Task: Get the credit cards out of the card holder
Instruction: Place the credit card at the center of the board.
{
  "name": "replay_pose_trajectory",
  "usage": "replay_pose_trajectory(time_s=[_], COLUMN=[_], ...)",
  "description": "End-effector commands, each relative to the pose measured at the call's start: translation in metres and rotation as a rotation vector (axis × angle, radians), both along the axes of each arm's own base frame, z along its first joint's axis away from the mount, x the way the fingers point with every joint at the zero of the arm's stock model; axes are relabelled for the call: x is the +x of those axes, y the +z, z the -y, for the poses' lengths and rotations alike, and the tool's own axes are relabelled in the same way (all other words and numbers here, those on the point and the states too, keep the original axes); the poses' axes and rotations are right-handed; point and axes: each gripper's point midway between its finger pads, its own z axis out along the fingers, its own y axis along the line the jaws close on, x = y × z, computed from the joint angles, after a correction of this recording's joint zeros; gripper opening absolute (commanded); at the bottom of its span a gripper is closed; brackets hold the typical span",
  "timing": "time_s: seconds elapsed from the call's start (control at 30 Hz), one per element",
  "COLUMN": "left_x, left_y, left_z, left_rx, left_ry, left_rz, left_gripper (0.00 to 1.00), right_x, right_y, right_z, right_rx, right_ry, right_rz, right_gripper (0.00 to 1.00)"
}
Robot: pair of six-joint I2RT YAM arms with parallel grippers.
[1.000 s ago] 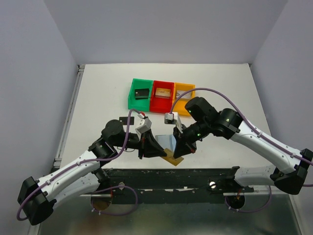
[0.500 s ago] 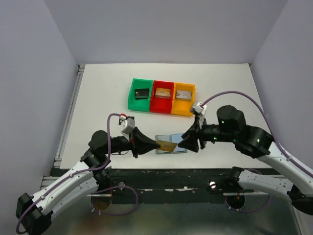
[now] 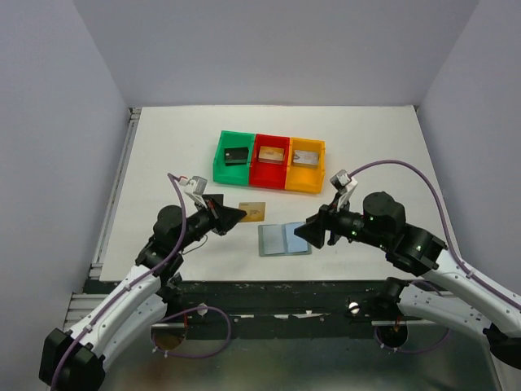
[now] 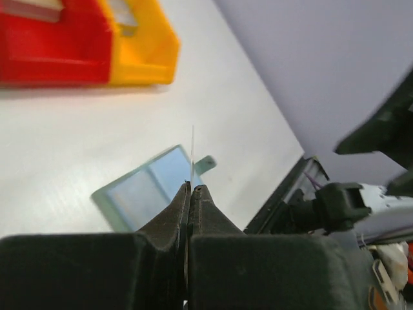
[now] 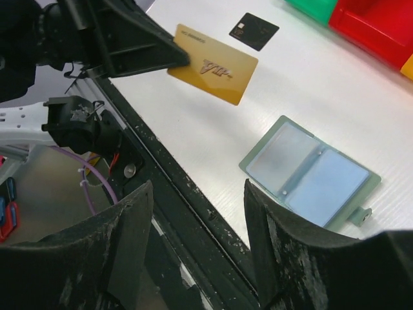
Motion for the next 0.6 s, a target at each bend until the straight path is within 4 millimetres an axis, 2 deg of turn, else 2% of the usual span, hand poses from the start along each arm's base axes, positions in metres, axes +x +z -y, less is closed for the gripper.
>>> replay_pose_trajectory(time_s=[0.0, 0.5, 0.57], left_x=[0.029, 0.091, 0.098], left_y=[-0.054, -0.117, -0.118], left_z=[-0.026, -0.042, -0.039], left_rx=[0.091, 0.168, 0.141], left_ry=[0.182, 0.28, 0.268], left_rz=[-0.254, -0.41, -0.42], left_gripper=[0.0, 0.0, 0.0], right_x=[0.003, -0.002, -0.003], right_y=[-0.004, -0.031, -0.035], right_z=[-0.005, -0.004, -0.002], right_rx=[0.027, 0.004, -0.003], right_ry=[-0.018, 0.004, 0.002], right_rz=[-0.022, -0.054, -0.053], right_gripper=[0.65, 0.64, 0.64])
